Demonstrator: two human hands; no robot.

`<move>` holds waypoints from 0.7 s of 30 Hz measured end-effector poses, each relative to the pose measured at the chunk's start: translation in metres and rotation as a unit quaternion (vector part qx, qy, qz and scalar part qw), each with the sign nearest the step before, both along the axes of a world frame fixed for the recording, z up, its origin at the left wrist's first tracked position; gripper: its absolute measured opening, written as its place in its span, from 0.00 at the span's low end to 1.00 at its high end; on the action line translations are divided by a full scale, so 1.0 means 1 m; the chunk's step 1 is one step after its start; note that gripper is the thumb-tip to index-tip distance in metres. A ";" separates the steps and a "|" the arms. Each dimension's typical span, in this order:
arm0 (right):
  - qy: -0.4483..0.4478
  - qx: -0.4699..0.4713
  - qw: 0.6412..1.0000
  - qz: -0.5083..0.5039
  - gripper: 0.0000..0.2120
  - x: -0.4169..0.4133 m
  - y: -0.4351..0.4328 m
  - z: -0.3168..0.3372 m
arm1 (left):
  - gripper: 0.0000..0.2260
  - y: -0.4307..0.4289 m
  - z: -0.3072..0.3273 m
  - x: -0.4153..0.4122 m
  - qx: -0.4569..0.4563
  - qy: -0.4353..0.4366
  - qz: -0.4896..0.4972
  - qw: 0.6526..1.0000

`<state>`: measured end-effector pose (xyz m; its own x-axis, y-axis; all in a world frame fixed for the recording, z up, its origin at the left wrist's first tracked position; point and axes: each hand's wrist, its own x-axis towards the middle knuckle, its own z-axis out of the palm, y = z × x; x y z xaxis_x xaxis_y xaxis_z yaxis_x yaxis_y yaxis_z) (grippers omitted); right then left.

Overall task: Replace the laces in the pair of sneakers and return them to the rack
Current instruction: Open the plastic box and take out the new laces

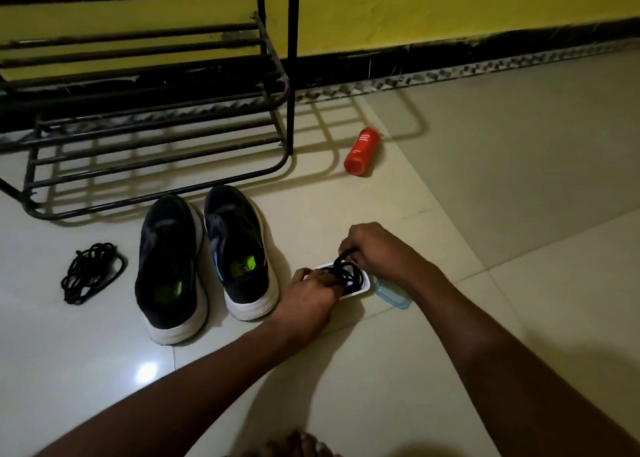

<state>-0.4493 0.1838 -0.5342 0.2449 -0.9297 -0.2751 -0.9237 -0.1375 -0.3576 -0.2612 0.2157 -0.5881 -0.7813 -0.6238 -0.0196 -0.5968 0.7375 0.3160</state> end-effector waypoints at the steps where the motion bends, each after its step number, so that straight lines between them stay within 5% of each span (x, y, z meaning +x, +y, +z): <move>1: -0.011 -0.001 1.000 -0.017 0.10 0.000 0.008 -0.001 | 0.23 0.001 0.000 0.001 -0.010 0.027 0.006 1.000; 6: 0.002 -0.056 0.998 -0.028 0.07 0.010 0.044 -0.027 | 0.01 0.006 -0.001 0.005 -0.039 0.113 0.108 0.987; 11: 0.040 -0.112 0.993 0.014 0.07 0.020 0.050 -0.041 | 0.09 -0.001 0.003 0.002 0.104 0.143 0.189 0.966; 21: -0.026 -0.190 0.974 -0.122 0.08 0.000 0.063 -0.051 | 0.06 -0.007 0.000 -0.001 0.053 0.060 0.135 0.988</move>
<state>-0.4495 0.2468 -0.5851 0.0090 -0.9942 0.1074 -0.9277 -0.0484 -0.3703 -0.2623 0.2085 -0.5878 -0.5880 -0.8088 -0.0135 -0.7203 0.5159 0.4637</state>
